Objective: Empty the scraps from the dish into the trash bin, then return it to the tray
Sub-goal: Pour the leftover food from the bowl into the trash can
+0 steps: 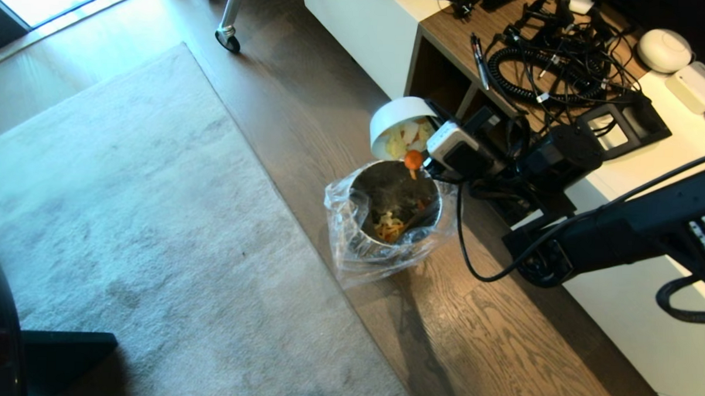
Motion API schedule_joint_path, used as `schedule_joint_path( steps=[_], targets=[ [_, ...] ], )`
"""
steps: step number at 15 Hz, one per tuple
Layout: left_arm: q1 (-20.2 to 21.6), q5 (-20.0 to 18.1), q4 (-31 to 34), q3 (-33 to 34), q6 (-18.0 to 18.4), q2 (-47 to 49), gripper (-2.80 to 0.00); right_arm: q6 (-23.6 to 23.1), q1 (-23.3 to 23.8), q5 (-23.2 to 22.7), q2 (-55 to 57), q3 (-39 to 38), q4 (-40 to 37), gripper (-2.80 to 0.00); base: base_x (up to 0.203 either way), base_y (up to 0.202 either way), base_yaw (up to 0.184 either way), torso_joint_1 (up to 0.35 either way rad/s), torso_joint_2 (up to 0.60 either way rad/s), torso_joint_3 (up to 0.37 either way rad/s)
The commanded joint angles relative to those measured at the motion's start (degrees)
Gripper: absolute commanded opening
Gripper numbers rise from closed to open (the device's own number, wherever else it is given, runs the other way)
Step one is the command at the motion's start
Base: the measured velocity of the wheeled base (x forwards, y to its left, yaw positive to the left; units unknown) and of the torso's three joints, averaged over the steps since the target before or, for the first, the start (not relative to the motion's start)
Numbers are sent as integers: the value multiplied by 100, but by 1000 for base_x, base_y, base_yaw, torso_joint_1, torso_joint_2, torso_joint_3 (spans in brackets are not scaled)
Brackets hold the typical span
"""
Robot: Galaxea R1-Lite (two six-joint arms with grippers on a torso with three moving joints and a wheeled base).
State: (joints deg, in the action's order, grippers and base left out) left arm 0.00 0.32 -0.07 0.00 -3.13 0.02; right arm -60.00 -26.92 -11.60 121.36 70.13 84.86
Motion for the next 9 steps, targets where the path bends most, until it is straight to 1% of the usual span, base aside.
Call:
schedule_joint_path(
  steps=[1,5,9],
  targets=[
    [0,3,-1,0,-3,3,-280,-93,-6,-165,4,38,46,-280,0,0,0,0,0,0],
    [0,3,-1,0,-3,-2,-280,-285,-6,-598,99,326,48,-280,0,0,0,0,0,0],
    [0,3,-1,0,-3,-2,-280,-357,-6,-747,154,460,48,-280,0,0,0,0,0,0]
  ],
)
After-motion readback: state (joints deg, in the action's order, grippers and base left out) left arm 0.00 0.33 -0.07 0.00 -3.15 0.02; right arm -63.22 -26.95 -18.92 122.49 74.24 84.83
